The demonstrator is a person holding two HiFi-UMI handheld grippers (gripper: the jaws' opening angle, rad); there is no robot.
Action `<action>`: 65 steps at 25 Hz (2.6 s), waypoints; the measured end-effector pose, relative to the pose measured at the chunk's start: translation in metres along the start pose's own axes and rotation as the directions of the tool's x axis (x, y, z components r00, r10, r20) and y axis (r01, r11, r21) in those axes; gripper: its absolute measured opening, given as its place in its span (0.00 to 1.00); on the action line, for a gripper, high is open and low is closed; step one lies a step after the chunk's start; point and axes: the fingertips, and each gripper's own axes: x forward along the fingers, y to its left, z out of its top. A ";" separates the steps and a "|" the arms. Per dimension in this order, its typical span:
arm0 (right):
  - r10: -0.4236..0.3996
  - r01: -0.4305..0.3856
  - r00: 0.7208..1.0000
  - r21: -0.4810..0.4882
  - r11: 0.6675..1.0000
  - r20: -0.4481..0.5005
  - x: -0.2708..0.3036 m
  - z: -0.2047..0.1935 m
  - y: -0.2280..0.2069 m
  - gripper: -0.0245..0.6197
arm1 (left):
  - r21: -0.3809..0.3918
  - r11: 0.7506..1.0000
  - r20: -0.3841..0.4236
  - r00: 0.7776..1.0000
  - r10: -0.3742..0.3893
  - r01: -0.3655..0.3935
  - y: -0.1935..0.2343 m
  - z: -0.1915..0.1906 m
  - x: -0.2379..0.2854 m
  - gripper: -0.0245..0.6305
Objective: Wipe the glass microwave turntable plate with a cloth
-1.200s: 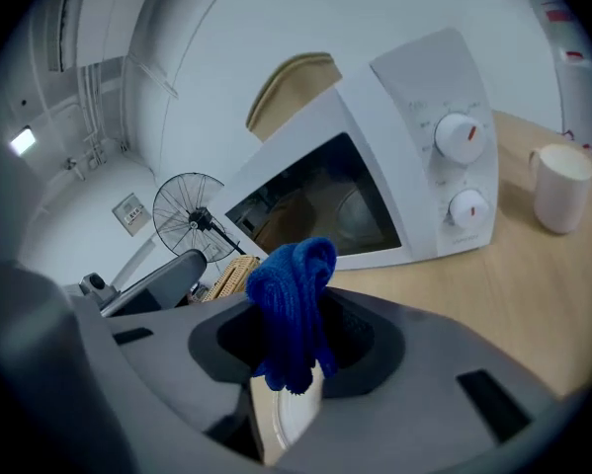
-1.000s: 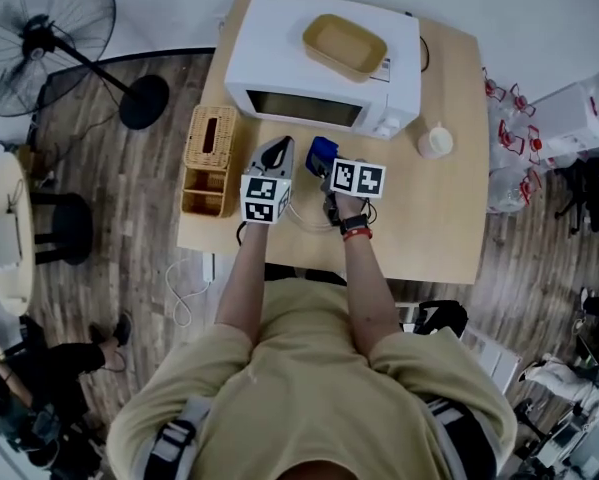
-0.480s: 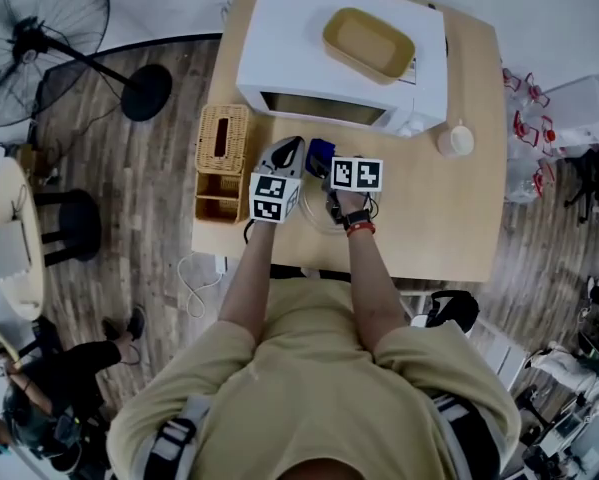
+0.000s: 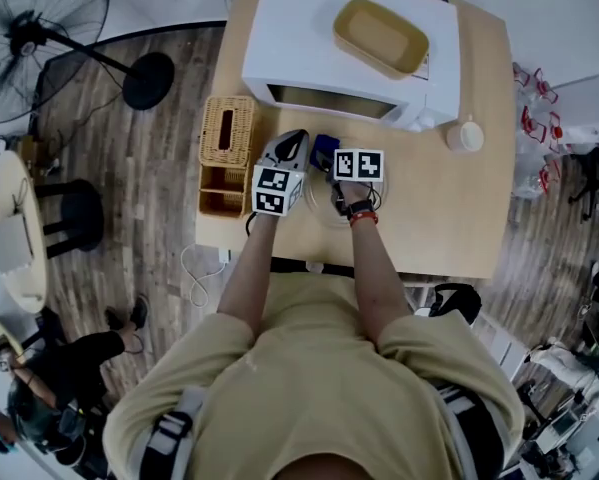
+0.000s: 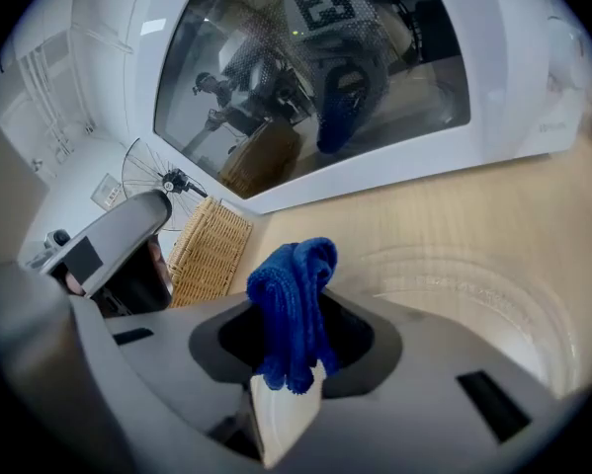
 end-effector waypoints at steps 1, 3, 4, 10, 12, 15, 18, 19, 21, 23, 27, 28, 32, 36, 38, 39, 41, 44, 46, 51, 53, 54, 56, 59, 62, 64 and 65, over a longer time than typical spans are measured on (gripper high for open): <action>-0.005 0.005 1.000 -0.001 1.000 -0.004 0.001 0.000 -0.002 0.24 | -0.001 1.000 -0.003 1.000 0.000 0.000 0.000 -0.001 0.000 0.07; -0.006 0.006 1.000 -0.002 1.000 -0.014 0.002 -0.001 -0.004 0.24 | -0.005 1.000 -0.008 1.000 0.004 -0.004 0.000 -0.003 0.000 0.07; -0.004 0.004 1.000 0.000 1.000 -0.019 0.002 -0.002 -0.005 0.24 | -0.007 1.000 -0.010 1.000 0.007 -0.007 0.000 -0.004 0.001 0.07; -0.002 0.002 1.000 0.003 1.000 -0.027 -0.002 -0.004 -0.012 0.24 | -0.008 1.000 -0.019 1.000 0.011 -0.011 -0.004 -0.006 0.003 0.07; -0.001 0.001 1.000 0.005 1.000 -0.031 -0.004 -0.005 -0.013 0.24 | -0.007 1.000 -0.022 1.000 0.012 -0.012 -0.007 -0.006 0.003 0.07; 0.006 -0.006 1.000 0.010 1.000 -0.031 -0.006 -0.006 -0.017 0.24 | 0.004 1.000 -0.033 0.999 0.007 -0.007 -0.012 -0.008 0.004 0.07; 0.011 -0.011 1.000 0.020 1.000 -0.028 -0.009 -0.007 -0.020 0.24 | 0.021 1.000 -0.051 0.999 -0.003 0.004 -0.018 -0.012 0.006 0.07; 0.012 -0.011 1.000 0.022 1.000 -0.028 -0.010 -0.008 -0.022 0.24 | 0.022 1.000 -0.054 0.999 -0.005 0.006 -0.020 -0.013 0.006 0.07; 0.010 -0.009 1.000 0.021 1.000 -0.026 -0.011 -0.008 -0.024 0.24 | 0.022 1.000 -0.054 0.999 -0.009 0.010 -0.023 -0.015 0.007 0.07; 0.008 -0.007 1.000 0.021 1.000 -0.025 -0.013 -0.008 -0.026 0.24 | 0.022 1.000 -0.051 0.999 -0.012 0.013 -0.024 -0.015 0.007 0.07; 0.005 -0.004 1.000 0.034 0.999 -0.026 -0.016 -0.010 -0.030 0.24 | 0.020 1.000 -0.059 0.998 -0.019 0.020 -0.028 -0.017 0.007 0.07; 0.005 -0.004 1.000 0.038 0.999 -0.025 -0.017 -0.011 -0.031 0.24 | 0.019 1.000 -0.060 0.998 -0.021 0.023 -0.030 -0.018 0.007 0.07; 0.004 -0.003 1.000 0.045 0.999 -0.018 -0.020 -0.010 -0.035 0.24 | 0.015 0.999 -0.057 0.998 -0.030 0.031 -0.034 -0.018 0.008 0.07; 0.010 -0.009 1.000 0.066 0.998 -0.012 -0.024 -0.011 -0.041 0.24 | 0.011 0.999 -0.060 0.998 -0.033 0.034 -0.036 -0.023 0.010 0.07; 0.009 -0.008 1.000 0.072 0.997 -0.009 -0.026 -0.011 -0.043 0.24 | 0.009 0.999 -0.063 0.997 -0.037 0.037 -0.038 -0.025 0.010 0.07; 0.008 -0.007 1.000 0.075 0.997 -0.008 -0.027 -0.012 -0.045 0.24 | 0.007 0.999 -0.066 0.997 -0.040 0.041 -0.040 -0.025 0.010 0.07; 0.007 -0.007 1.000 0.080 0.997 -0.005 -0.029 -0.012 -0.047 0.24 | 0.004 0.999 -0.072 0.996 -0.047 0.048 -0.043 -0.026 0.010 0.07; 0.008 -0.007 1.000 0.087 0.996 -0.002 -0.031 -0.012 -0.050 0.24 | 0.006 0.998 -0.079 0.995 -0.059 0.059 -0.048 -0.029 0.012 0.07; 0.008 -0.008 1.000 0.095 0.995 0.002 -0.034 -0.012 -0.053 0.24 | 0.011 0.998 -0.080 0.995 -0.065 0.066 -0.050 -0.031 0.014 0.07; 0.002 -0.004 1.000 0.118 0.993 0.016 -0.042 -0.012 -0.061 0.24 | 0.016 0.996 -0.096 0.992 -0.083 0.085 -0.057 -0.033 0.016 0.07; -0.004 0.001 1.000 0.122 0.993 0.018 -0.045 -0.013 -0.064 0.24 | 0.017 0.996 -0.100 0.991 -0.086 0.088 -0.059 -0.033 0.017 0.07; -0.007 0.004 1.000 0.123 0.992 0.019 -0.046 -0.013 -0.066 0.24 | 0.018 0.996 -0.102 0.991 -0.087 0.090 -0.060 -0.033 0.017 0.07; -0.012 0.009 1.000 0.126 0.992 0.021 -0.049 -0.013 -0.068 0.24 | 0.020 0.995 -0.106 0.990 -0.092 0.095 -0.063 -0.034 0.018 0.07; -0.023 0.019 0.999 0.126 0.992 0.028 -0.054 -0.013 -0.073 0.24 | 0.021 0.994 -0.118 0.988 -0.103 0.106 -0.067 -0.039 0.020 0.07; -0.033 0.029 0.999 0.124 0.992 0.033 -0.058 -0.015 -0.078 0.24 | 0.027 0.993 -0.126 0.986 -0.108 0.112 -0.070 -0.042 0.020 0.07; -0.042 0.037 0.999 0.124 0.992 0.033 -0.062 -0.016 -0.082 0.24 | 0.026 0.993 -0.129 0.986 -0.110 0.114 -0.072 -0.043 0.021 0.07; -0.046 0.042 0.998 0.123 0.991 0.033 -0.063 -0.016 -0.084 0.24 | 0.026 0.993 -0.127 0.986 -0.111 0.115 -0.073 -0.043 0.021 0.07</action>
